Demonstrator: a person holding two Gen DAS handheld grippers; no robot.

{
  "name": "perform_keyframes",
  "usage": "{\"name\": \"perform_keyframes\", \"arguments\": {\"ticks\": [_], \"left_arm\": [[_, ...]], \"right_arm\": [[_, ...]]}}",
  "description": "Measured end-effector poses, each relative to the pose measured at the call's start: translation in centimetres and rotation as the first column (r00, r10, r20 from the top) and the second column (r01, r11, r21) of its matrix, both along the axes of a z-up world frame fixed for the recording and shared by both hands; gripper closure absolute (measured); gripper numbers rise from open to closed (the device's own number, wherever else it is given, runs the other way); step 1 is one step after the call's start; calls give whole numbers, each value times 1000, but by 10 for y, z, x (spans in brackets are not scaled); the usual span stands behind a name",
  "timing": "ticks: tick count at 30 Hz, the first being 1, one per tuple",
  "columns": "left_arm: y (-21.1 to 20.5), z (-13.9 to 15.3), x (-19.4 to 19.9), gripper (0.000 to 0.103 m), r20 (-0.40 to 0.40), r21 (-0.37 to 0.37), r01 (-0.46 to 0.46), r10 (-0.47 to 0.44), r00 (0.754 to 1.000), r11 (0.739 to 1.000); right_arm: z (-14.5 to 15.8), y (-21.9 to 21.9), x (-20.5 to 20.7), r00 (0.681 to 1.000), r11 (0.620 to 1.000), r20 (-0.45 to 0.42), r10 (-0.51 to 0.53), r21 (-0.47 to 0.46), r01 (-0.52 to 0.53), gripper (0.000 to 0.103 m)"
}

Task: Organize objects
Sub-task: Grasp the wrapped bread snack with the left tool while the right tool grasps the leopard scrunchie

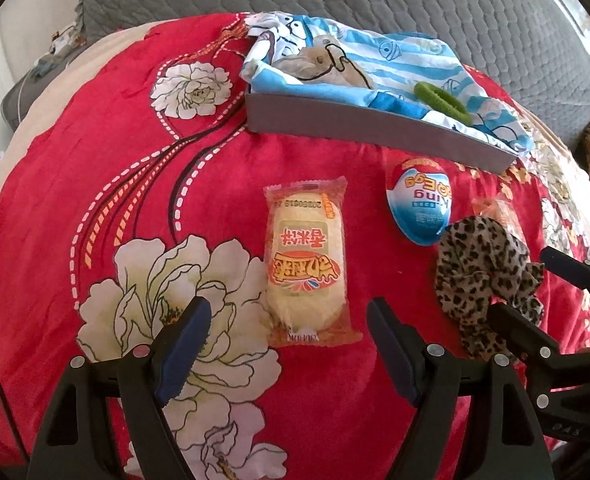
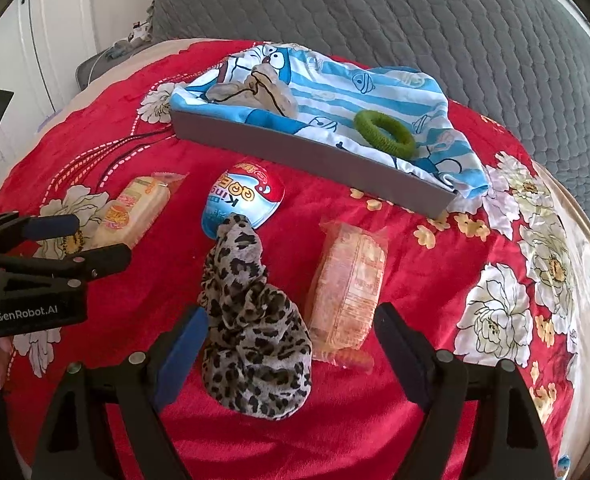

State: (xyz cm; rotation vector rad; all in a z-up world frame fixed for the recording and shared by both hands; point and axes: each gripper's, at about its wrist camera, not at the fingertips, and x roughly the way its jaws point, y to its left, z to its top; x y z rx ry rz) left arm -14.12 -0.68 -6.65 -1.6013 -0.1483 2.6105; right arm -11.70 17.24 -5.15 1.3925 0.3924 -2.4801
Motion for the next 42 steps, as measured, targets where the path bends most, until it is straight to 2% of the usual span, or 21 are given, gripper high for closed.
{"name": "perform_keyframes", "arguments": {"ticks": [10,12,16,22,25,27,30,35,42], "left_arm": [[-5,-9,-11,22,8,20,-17,17,1000,1000],[-5,-11,-13,22,6,16,-21,21,1000,1000],[-4,-13,-16,22,6,14,-27,26,1000,1000],[-2,-15,-21,25,4,19,-19,19,1000,1000],[1,-15,-22,33,10,27,-7,6,1000,1000],[3,-16,-22,38,12,23,7,-7,1000,1000],[4,-16,-22,42,16,27,13,-13,1000,1000],[3,-16,-21,54,21,27,8,-9,1000,1000],[4,-12,-20,60,12,47,28,-28,1000,999]], "right_arm": [[-5,-7,-5,1000,1000,8,18,-4,-18,19],[-7,-9,-6,1000,1000,9,23,2,-23,26],[-9,-13,-6,999,999,8,40,12,-40,31],[-9,-15,-6,998,998,6,63,7,-63,48],[-10,-16,-7,998,998,13,69,5,-69,57],[-10,-16,-7,997,997,24,75,-5,-75,66],[-12,-16,-8,996,997,54,77,-24,-76,76],[-14,-14,-9,995,997,74,73,-38,-70,80],[-13,-14,-8,993,995,90,82,-67,-76,88]]}}
